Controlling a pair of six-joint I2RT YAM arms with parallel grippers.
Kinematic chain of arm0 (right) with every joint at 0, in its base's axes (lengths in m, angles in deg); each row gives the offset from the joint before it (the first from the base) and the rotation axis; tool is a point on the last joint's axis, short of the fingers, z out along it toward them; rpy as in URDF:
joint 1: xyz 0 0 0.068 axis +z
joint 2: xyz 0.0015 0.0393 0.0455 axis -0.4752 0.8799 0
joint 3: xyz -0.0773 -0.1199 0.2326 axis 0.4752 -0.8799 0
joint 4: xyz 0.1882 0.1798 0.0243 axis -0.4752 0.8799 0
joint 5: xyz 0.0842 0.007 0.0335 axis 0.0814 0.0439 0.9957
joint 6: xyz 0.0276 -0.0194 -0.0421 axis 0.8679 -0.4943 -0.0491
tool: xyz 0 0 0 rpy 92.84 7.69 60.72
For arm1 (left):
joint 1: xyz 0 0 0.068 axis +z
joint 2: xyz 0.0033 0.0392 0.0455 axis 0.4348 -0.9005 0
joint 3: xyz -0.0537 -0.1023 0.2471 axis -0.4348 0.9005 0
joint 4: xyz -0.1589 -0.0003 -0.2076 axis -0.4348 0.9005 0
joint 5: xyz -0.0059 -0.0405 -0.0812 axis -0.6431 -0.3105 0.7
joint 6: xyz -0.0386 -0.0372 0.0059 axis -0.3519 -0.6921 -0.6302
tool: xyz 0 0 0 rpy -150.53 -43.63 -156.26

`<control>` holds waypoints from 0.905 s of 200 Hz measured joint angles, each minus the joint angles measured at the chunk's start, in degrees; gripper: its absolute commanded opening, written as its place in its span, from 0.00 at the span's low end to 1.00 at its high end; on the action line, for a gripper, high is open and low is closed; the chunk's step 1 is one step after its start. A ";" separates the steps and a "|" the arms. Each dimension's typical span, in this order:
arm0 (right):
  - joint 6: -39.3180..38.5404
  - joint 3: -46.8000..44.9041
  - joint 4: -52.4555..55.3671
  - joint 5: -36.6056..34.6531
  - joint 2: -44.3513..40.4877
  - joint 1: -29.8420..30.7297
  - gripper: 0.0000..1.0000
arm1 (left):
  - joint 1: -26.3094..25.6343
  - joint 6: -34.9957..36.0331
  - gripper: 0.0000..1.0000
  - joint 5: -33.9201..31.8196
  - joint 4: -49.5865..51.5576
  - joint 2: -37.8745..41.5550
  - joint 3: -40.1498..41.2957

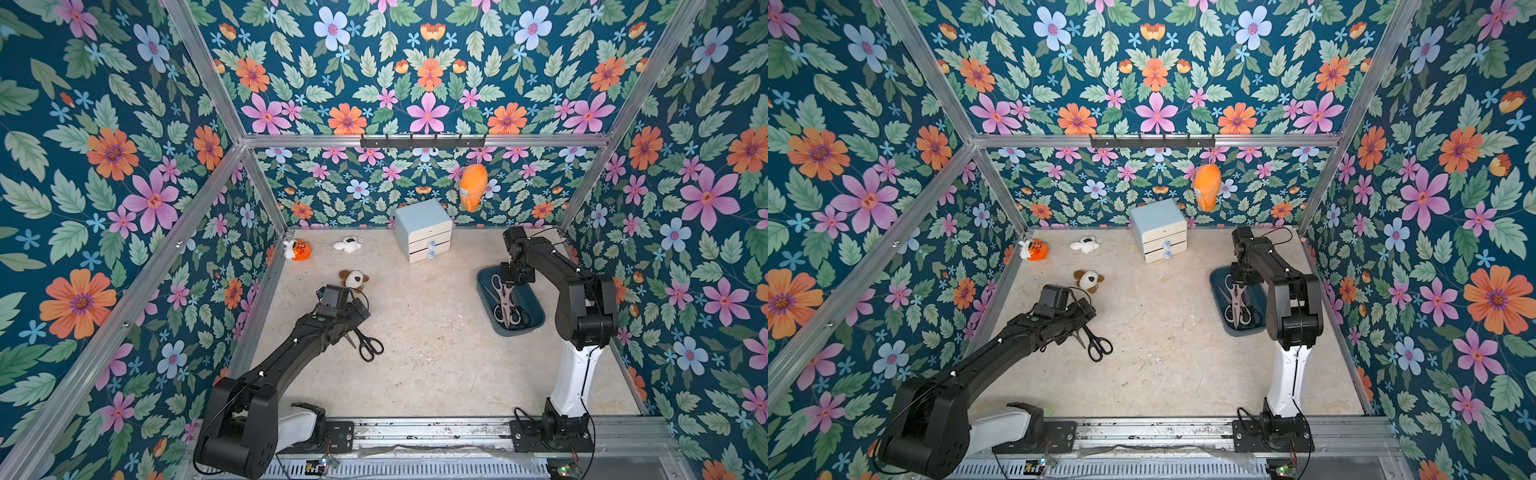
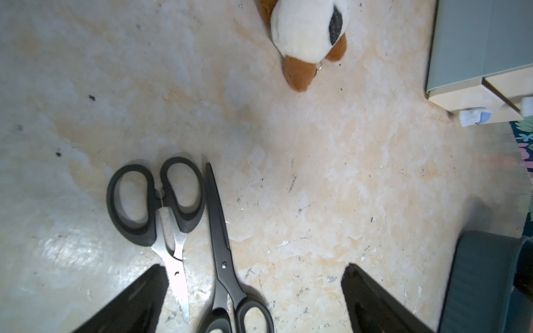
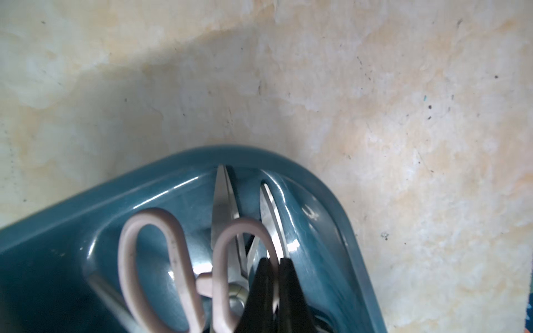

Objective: Put the scissors into the storage box
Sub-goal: Place the scissors in the storage box.

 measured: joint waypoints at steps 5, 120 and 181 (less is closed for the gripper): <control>0.04 0.24 0.02 0.02 0.07 0.00 0.00 | 0.00 -0.17 0.99 -0.09 0.02 0.15 0.07; 8.13 -5.77 2.73 0.87 -15.56 6.93 0.33 | -0.07 3.41 0.99 0.35 2.45 4.42 3.82; 17.57 -12.94 3.48 -0.76 -24.24 24.44 0.34 | -0.07 4.04 0.92 3.30 2.03 6.75 7.98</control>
